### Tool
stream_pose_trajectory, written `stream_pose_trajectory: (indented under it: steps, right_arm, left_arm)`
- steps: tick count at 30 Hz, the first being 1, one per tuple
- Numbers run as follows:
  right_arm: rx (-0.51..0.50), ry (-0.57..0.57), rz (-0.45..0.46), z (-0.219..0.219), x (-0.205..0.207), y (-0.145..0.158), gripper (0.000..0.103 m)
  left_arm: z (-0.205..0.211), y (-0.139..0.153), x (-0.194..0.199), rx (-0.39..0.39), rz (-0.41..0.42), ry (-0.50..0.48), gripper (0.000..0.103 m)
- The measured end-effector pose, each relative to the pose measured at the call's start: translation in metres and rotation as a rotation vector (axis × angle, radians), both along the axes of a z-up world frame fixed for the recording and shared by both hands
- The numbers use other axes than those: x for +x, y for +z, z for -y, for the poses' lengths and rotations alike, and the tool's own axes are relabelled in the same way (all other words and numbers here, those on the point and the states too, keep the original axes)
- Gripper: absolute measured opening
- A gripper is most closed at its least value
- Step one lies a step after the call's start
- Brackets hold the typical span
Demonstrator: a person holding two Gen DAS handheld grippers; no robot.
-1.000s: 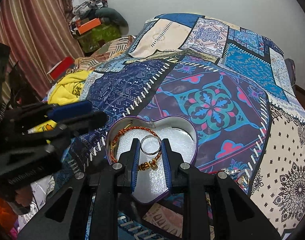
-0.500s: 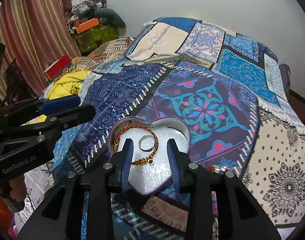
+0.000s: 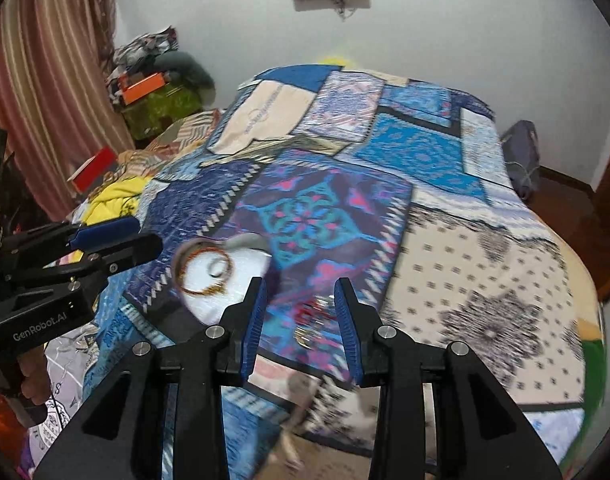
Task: Organize jewelry
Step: 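Lower the red bracelet into the tin and open the left tool, then grasp the gold hoop ring with the left tool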
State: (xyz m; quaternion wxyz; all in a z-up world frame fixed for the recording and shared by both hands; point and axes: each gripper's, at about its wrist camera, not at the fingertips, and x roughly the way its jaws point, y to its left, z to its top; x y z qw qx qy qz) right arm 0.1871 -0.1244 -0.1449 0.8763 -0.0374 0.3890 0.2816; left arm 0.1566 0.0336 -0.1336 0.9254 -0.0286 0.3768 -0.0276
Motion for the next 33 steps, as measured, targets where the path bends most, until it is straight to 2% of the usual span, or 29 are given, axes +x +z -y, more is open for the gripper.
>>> stream_pose_trajectory:
  steps: [10, 19, 22, 27, 33]
  right_arm:
    - [0.025, -0.091, -0.056, 0.06, 0.004, -0.018, 0.032]
    - [0.02, -0.1, -0.102, 0.076, 0.01, -0.038, 0.032]
    - [0.025, -0.098, -0.113, 0.077, 0.011, -0.042, 0.032]
    - [0.028, -0.091, -0.129, 0.077, 0.014, -0.049, 0.032]
    - [0.034, -0.087, -0.141, 0.077, 0.017, -0.053, 0.032]
  left_arm:
    - [0.054, -0.019, 0.006, -0.017, -0.079, -0.073, 0.038]
    - [0.08, -0.058, 0.023, -0.134, -0.196, -0.13, 0.038]
    - [0.085, -0.07, 0.031, -0.147, -0.229, -0.144, 0.038]
    - [0.089, -0.089, 0.044, -0.106, -0.266, -0.115, 0.038]
    - [0.095, -0.095, 0.053, -0.057, -0.24, -0.109, 0.036]
